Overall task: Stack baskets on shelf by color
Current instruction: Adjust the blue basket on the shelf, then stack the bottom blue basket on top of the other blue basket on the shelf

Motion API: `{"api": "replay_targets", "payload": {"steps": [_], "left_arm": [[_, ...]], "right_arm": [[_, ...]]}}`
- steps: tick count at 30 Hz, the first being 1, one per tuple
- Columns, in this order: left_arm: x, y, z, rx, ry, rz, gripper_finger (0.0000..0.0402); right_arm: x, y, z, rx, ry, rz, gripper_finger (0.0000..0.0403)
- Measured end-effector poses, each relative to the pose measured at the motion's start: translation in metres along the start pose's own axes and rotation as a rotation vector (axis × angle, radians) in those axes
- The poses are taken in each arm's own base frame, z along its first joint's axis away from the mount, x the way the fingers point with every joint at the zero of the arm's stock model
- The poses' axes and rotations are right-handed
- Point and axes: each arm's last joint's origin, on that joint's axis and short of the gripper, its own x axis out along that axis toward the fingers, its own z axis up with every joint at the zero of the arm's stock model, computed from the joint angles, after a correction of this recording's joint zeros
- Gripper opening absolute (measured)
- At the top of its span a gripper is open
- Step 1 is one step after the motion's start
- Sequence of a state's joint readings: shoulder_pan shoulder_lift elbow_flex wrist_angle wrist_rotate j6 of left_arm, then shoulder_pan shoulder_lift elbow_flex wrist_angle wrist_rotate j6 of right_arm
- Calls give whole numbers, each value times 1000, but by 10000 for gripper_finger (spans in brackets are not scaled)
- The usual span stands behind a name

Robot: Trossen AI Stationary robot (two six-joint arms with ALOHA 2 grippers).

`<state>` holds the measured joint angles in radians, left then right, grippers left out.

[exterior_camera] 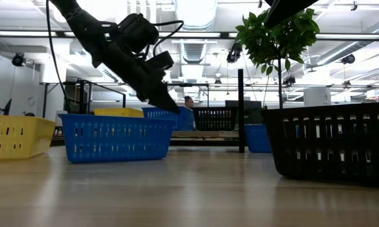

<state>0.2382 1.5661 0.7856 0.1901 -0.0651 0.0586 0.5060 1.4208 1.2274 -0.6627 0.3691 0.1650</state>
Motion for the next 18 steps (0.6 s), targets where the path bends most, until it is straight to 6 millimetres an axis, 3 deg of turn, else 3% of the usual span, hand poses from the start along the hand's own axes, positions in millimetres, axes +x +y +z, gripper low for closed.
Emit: {"api": "replay_targets", "payload": {"steps": [12,18], "left_arm": [[-1,-2,2,0,-19,-11,0],[-19,-18,12,3,-58,-79,0]], "right_arm": [[0,0,0,1,-4,1,9],[1,1,1,7,-20,3,9]]}}
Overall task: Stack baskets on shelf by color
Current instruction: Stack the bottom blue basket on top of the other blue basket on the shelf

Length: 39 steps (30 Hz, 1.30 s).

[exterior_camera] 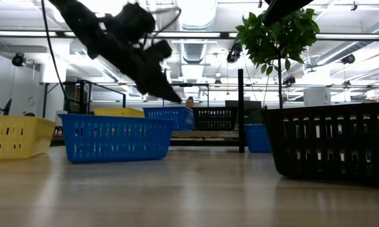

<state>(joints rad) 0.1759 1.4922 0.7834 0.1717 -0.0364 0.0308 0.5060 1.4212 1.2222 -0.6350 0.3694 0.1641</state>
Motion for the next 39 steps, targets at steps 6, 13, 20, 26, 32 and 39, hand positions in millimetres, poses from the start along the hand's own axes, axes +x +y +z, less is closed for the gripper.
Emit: {"api": "replay_targets", "payload": {"steps": [6,13,20,26,32,39], "left_arm": [[-35,-33,21,52,-112,-103,0],[-71,-75,31,68,-198,-263,0],[-86,-109,14,131,-72,-382,0],[-97,-123,0,116,141,-418,15],[-104,-133,-14,151,248,-443,89],[-102,-137,-31,226,379,-429,180]], "right_arm": [[2,1,2,9,-41,7,9],[2,2,4,18,-63,12,9],[2,2,5,20,-70,15,9],[2,2,4,20,-69,17,42],[5,2,1,-2,-61,12,106],[12,4,-4,0,-81,15,154]]}}
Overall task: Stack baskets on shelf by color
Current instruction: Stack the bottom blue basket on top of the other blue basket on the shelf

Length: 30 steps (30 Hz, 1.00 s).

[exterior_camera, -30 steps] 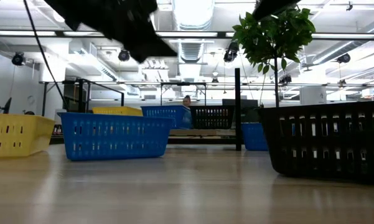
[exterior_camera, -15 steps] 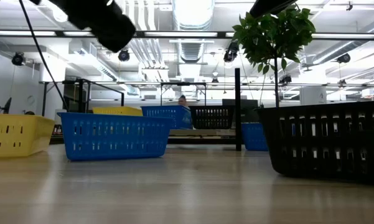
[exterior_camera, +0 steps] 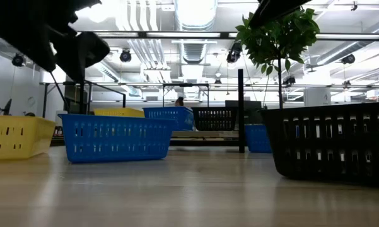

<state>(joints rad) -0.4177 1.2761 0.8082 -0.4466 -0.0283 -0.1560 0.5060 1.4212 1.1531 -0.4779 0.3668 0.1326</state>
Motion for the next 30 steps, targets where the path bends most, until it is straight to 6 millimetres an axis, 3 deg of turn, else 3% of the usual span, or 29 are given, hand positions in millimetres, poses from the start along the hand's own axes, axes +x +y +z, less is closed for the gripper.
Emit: {"api": "replay_targets", "payload": {"steps": [5,21,25,30], "left_arm": [[11,-1,-4,96,58,12,200],[48,2,-14,220,205,51,199],[51,2,-13,229,201,74,175],[51,2,-11,230,195,94,116]], "right_arm": [[3,0,-5,6,10,-2,164],[5,1,-8,20,15,-3,157],[5,1,-9,19,15,-3,154],[5,1,-9,19,15,-3,149]]}}
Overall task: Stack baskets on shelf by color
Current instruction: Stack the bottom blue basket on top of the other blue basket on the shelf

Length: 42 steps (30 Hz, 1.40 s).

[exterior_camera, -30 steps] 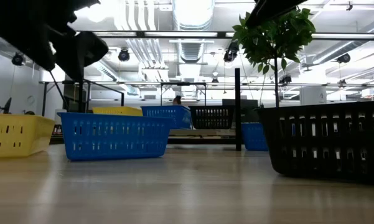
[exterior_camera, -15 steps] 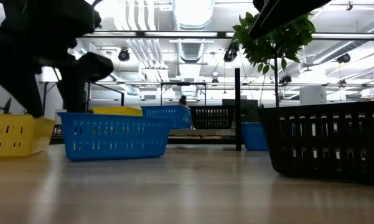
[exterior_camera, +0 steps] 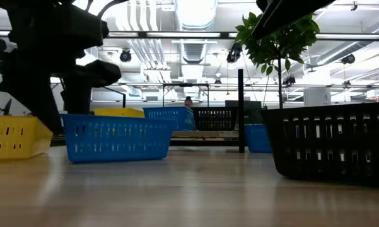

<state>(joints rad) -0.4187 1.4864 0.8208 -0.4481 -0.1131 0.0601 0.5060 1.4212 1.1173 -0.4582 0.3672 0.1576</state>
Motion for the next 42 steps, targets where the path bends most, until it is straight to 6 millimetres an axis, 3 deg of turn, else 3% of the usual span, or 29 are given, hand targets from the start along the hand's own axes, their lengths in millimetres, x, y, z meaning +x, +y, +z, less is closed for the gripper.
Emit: {"api": "replay_targets", "payload": {"steps": [8,15,26,31,42], "left_arm": [[-7,2,11,-5,-36,4,8],[-30,6,43,-16,-140,13,1],[-96,26,85,-26,-131,299,0],[-110,49,90,-29,-120,393,0],[-104,131,71,-113,-79,528,0]], "right_arm": [[0,0,0,-1,1,0,150],[0,0,0,-1,2,0,150],[-3,-3,-10,10,91,-17,150],[-7,-5,-13,27,128,-25,150],[-33,-3,-22,57,116,1,135]]}}
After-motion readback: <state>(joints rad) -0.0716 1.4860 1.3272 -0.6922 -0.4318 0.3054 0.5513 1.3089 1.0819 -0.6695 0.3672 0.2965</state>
